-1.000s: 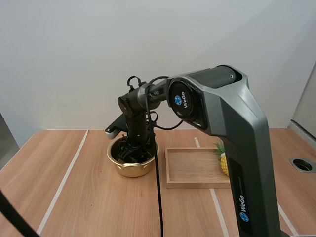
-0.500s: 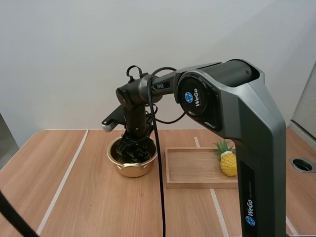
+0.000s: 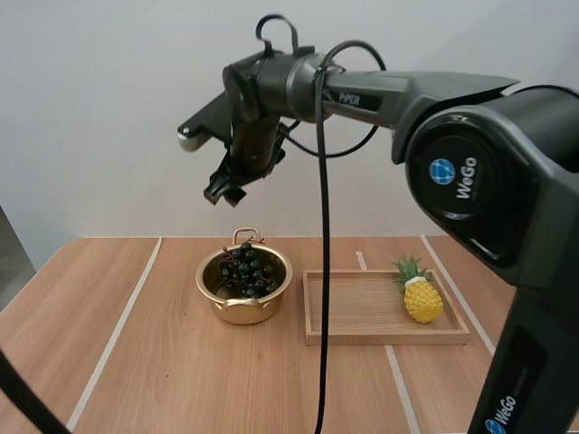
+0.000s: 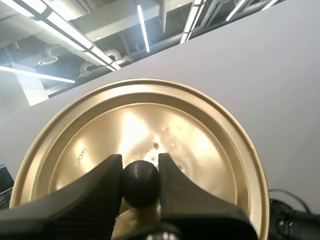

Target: Open the pot, put the grape inside, and close it

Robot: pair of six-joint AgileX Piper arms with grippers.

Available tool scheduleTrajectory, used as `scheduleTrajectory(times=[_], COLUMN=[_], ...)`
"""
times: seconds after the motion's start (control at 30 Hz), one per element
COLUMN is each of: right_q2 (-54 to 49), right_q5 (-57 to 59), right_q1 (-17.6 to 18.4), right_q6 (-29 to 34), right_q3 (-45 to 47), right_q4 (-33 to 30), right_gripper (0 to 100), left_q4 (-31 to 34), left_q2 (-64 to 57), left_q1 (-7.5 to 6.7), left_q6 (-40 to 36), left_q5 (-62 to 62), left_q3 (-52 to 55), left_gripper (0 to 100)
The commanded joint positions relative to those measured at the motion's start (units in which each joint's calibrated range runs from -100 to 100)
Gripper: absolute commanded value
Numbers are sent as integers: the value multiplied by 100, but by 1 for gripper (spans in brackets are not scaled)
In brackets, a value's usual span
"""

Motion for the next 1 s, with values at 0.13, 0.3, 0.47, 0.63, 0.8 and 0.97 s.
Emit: scheduleTrajectory(times=[0.13,0.3,0.47,0.63,0.8,0.97], right_q2=[-1112,-1739,-2298,-2876,-3382,-3837], right_q5=[-668,-881,-1097,-1322,-1340,-1191], right_q1=[-694,-1132,-1486,-1628,-1628,-1628], right_q6=[863,863,863,863,863,863], right_q3=[-362,-362,-362,-362,-362,-340], right_q4=[-86,233,965,1167,1011,774], right_gripper=[0,0,0,0,0,0], left_q4=[199,199,199,199,199,199], left_q2=[109,285,548,705,771,956], left_q1=[-2,-2,-2,-2,-2,-2], left_q6=[20,-16,-20,-20,-69,-260], left_q5=[-165,-122,90,-58,-711,-1052], left_q3=[-7,5,181,668,1232,1858], left_gripper=[0,0,0,0,0,0])
